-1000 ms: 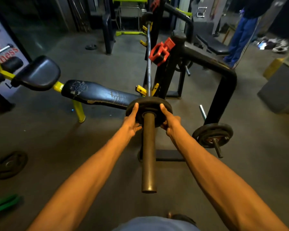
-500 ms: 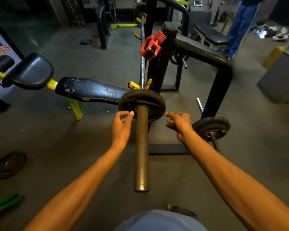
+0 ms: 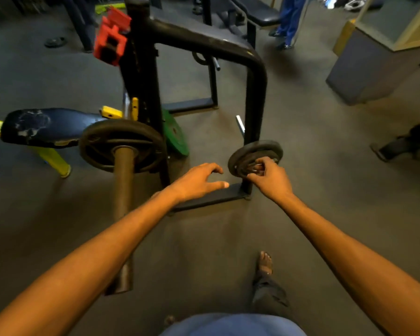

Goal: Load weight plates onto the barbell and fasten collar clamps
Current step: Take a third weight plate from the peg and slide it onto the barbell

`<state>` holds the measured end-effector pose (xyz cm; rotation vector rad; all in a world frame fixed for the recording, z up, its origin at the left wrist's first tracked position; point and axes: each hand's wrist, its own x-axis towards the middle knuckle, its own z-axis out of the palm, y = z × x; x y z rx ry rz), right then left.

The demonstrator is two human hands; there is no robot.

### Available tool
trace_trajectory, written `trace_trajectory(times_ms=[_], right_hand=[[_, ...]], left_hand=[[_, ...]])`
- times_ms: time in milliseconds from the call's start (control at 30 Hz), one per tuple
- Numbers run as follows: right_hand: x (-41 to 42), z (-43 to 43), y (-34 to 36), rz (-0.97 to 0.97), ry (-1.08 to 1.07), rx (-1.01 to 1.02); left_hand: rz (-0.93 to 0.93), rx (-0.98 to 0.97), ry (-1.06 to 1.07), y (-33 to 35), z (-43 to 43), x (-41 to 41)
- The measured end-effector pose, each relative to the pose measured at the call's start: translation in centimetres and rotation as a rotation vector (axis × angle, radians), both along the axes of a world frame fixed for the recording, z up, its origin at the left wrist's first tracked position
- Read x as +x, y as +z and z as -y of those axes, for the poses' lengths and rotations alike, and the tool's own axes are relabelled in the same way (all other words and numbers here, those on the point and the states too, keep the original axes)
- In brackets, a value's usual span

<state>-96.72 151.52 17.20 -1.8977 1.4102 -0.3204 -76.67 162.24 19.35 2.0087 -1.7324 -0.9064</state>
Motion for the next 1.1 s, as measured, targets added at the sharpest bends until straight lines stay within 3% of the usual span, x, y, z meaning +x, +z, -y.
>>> trace_trajectory(times_ms=[267, 500, 800, 1100], right_hand=[[-10.5, 13.5, -5.4, -0.247, 0.175, 0.085], [-11.0, 21.9, -10.6, -0.359, 0.409, 0.144], [-6.2, 29.8, -21.0, -0.243, 0.497, 0.005], [-5.3, 32.0, -26.1, -0.28, 0.561, -0.277]], left_hand=[[-0.099, 0.245, 0.208, -7.8, 13.2, -7.5], [-0.088, 0.357, 0.321, -15.2, 18.2, -10.3], [-0.054, 0.233, 0.337, -24.8, 28.1, -7.4], [0.124, 0.119, 0.303, -28.4, 28.3, -6.8]])
